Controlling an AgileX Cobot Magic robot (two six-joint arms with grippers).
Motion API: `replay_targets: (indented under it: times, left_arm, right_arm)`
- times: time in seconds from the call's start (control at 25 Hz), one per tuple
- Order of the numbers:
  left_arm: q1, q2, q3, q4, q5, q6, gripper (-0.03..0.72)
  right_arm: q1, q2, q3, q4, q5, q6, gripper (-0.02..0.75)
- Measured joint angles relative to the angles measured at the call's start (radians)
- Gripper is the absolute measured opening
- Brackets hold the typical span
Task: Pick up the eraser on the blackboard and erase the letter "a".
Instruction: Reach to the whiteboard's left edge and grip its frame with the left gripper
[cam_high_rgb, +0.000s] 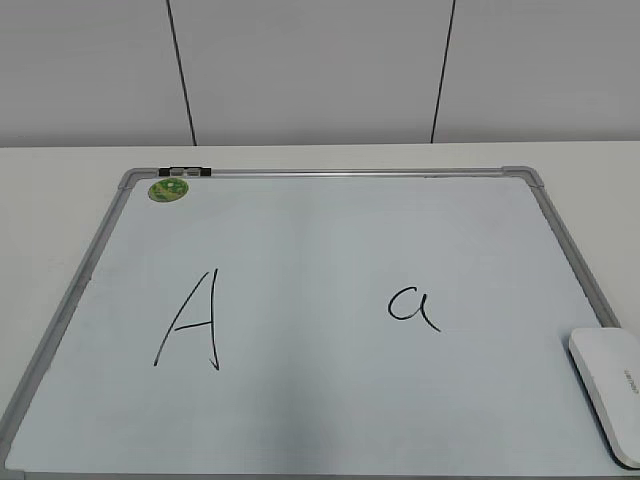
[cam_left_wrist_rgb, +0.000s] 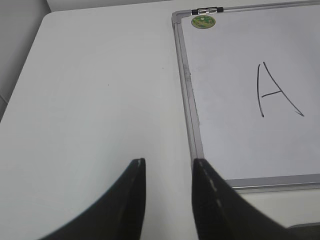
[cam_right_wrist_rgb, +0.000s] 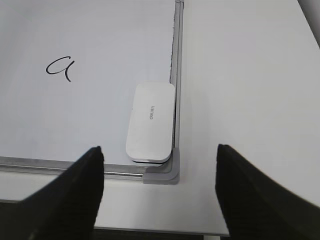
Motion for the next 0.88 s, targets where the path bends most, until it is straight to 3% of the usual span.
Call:
replay_targets:
  times: [0.88]
  left_arm:
    - [0.000, 0.000, 0.000, 0.000, 0.000, 0.000, 0.228]
  right_arm:
    - [0.000, 0.000, 0.000, 0.000, 0.000, 0.000, 0.519]
